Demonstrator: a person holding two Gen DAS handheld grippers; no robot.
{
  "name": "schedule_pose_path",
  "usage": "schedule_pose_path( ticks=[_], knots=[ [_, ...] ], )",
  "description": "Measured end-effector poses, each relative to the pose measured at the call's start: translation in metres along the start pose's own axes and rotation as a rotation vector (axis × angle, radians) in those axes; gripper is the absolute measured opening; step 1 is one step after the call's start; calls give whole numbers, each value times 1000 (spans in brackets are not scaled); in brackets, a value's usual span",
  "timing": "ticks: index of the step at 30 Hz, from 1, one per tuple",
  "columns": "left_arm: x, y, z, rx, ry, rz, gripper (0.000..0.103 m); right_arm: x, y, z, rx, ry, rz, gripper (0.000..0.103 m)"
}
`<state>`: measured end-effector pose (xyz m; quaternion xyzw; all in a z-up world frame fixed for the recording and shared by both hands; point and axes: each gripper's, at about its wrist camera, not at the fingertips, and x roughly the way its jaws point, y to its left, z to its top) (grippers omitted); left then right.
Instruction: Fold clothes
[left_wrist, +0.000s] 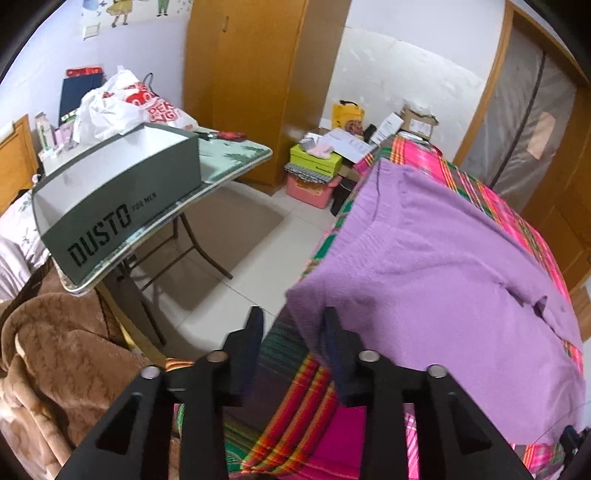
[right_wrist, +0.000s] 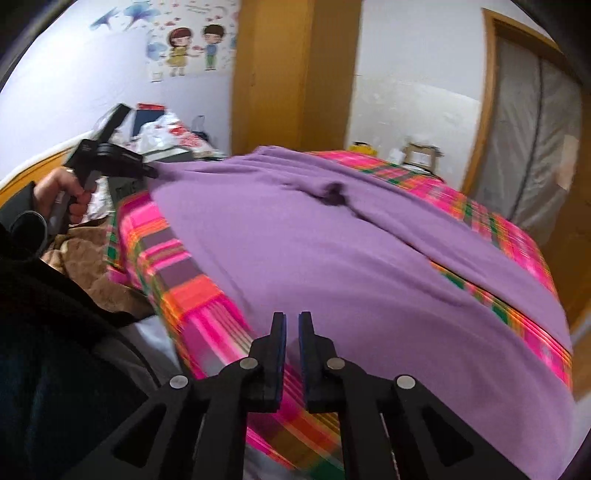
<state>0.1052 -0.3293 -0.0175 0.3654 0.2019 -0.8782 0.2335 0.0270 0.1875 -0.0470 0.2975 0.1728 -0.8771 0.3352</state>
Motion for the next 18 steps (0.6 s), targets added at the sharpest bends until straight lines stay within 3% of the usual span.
schedule_pose_path(
  ticks=[6,11,14,18],
  knots=[
    [0,5,8,-53,-18,65,51,-23,-30,-28,40,59,-119,17],
    [-3,20,12,-123,-22,124,52,-28,-43,-45,36,110,-170,27],
    [-9,5,12,-94,-30,70,52,-30,-46,-48,19,123,-171,28],
    [-12,-45,5,23,-19,-80,52,-29,-49,-48,0,127,-160,30]
  ],
)
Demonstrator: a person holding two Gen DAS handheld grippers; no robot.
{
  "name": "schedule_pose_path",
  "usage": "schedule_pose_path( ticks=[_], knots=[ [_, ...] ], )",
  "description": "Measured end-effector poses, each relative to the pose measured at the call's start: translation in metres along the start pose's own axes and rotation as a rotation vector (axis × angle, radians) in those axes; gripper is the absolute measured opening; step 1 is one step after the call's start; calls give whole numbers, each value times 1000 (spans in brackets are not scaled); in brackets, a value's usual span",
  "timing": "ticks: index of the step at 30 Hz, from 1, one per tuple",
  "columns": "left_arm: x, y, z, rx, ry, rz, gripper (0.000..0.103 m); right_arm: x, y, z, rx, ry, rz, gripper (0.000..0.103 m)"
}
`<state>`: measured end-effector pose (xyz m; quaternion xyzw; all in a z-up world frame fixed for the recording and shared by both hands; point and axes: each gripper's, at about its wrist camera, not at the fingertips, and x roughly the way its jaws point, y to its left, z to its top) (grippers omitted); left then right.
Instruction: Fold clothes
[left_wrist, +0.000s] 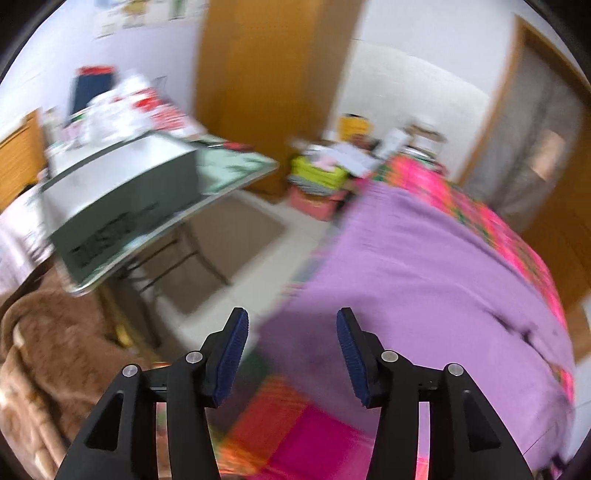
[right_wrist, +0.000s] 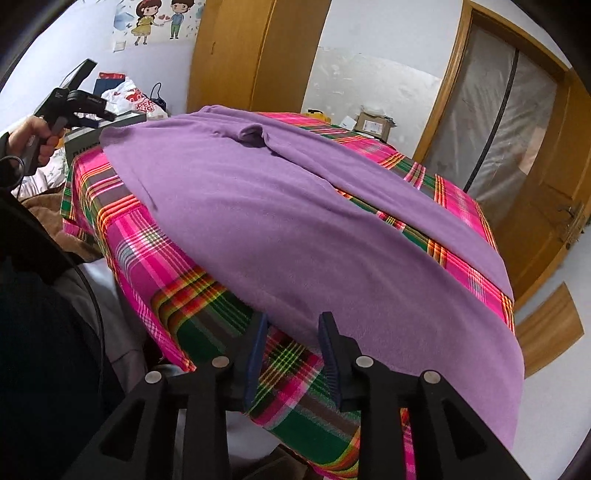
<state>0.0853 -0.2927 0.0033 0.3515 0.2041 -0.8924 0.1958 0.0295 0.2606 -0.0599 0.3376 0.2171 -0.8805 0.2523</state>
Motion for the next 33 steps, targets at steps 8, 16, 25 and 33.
schedule_pose_path(
  ticks=[8,16,25,33],
  knots=[
    [16,-88,-25,198,77,-213,52,-8,7,-5,3,33,51,0],
    [20,-150,-53,356,146,-344,52,-21,-28,-16,198,25,-131,8],
    [28,-192,-72,468,189,-395,52,-29,-89,-52,842,-58,-52,9],
    [34,-202,-77,509,195,-392,52,-30,-90,-60,978,-44,-65,10]
  ],
)
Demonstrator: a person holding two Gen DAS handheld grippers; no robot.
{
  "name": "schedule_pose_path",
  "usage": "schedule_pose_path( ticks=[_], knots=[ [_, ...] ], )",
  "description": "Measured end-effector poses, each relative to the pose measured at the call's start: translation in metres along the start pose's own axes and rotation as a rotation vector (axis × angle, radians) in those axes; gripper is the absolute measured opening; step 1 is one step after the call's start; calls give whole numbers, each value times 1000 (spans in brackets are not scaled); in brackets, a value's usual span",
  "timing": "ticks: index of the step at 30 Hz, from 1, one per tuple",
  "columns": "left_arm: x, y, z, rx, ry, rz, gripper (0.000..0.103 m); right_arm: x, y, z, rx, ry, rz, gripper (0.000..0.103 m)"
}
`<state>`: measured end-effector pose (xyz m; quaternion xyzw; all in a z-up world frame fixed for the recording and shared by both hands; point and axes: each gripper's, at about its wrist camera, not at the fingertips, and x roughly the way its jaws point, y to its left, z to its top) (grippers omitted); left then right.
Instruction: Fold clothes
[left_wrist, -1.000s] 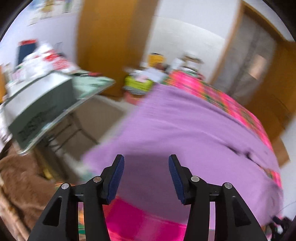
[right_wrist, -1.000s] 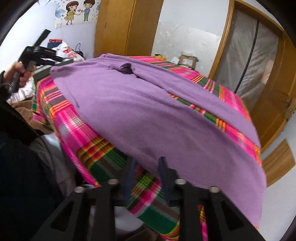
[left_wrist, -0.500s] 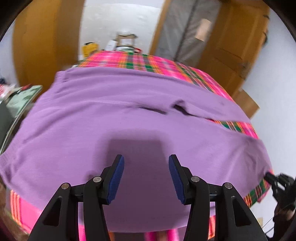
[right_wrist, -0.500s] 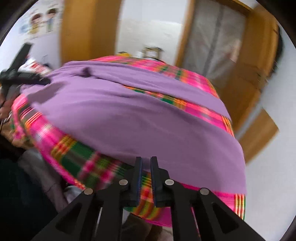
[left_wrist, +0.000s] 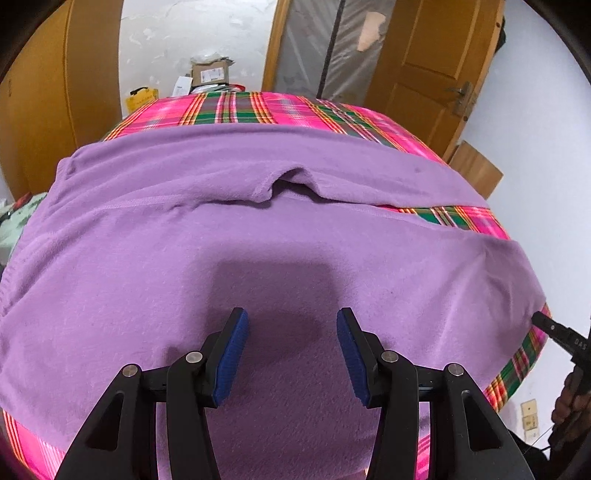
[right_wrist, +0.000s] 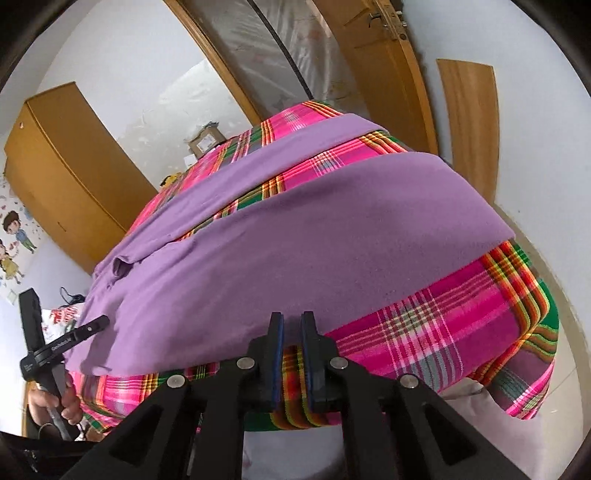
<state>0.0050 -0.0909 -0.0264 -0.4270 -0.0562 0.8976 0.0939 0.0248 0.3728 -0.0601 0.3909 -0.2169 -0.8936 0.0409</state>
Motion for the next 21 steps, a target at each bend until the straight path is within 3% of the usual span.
schedule_pose_path(
  ticks=[7,12,15,17,21],
  knots=[
    [-2,-4,0,27,-22,4,52,8,8,-1,31,24,76,12],
    [0,-4,-2,35,-16,2,53,13,-8,-1,159,24,154,13],
    [2,-3,-1,31,-19,-1,55,4,-16,-1,197,16,127,18],
    [4,-5,0,34,-22,-1,56,-4,-22,-2,210,1,102,32],
    [6,-13,1,64,-25,-5,58,-4,-32,1,256,-28,93,32]
  ],
)
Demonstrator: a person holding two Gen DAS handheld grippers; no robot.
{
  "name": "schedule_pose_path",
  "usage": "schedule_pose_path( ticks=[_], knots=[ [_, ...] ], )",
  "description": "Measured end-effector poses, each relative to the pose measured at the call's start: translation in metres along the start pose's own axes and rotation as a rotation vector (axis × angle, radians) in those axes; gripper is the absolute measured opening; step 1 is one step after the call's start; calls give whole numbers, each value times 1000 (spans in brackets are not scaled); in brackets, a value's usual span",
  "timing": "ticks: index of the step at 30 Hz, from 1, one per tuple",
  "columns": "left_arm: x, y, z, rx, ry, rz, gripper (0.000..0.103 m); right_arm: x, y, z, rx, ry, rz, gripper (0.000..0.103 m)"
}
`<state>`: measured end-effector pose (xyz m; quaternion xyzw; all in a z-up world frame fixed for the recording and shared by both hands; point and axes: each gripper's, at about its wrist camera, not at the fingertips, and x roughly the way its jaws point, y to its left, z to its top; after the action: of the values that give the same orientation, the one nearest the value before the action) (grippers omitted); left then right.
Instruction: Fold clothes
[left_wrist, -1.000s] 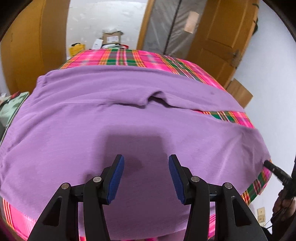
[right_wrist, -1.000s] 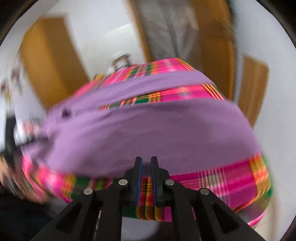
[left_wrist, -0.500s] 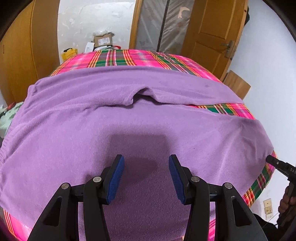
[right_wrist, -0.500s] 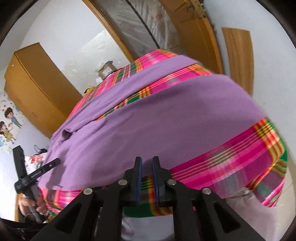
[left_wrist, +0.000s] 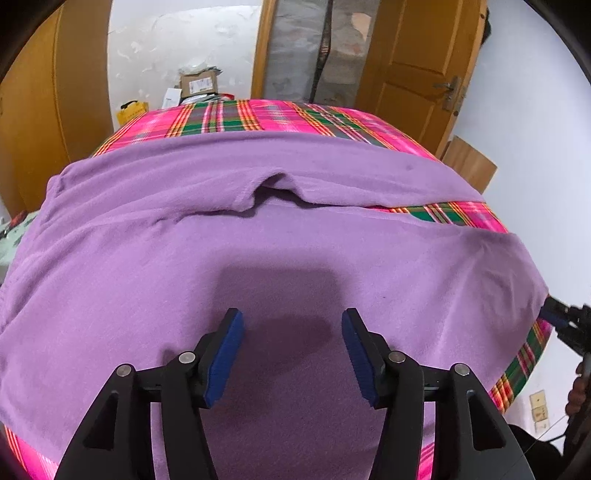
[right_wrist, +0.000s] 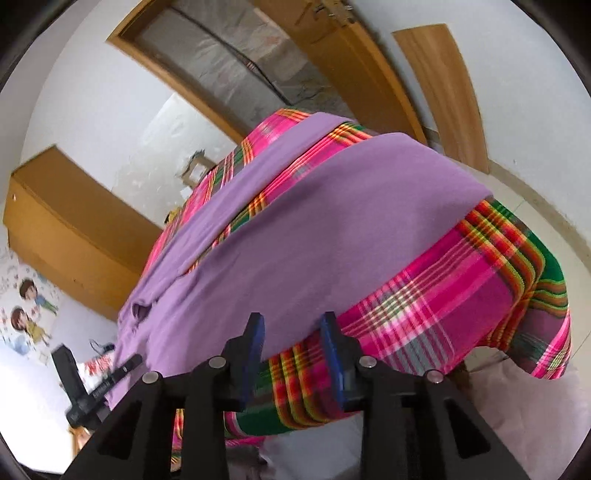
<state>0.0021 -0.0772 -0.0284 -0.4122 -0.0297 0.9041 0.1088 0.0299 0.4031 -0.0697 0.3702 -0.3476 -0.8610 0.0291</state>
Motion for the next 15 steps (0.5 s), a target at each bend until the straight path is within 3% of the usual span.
schedule_pose_path(
  ticks=[9,15],
  knots=[
    [0,-1,-2,1,-2,-8,58,-9,-19,13,95,-102,-106,33],
    [1,-3,-2,6,-1,-4,59,1,-24,24,101,-116,-85,33]
  ],
)
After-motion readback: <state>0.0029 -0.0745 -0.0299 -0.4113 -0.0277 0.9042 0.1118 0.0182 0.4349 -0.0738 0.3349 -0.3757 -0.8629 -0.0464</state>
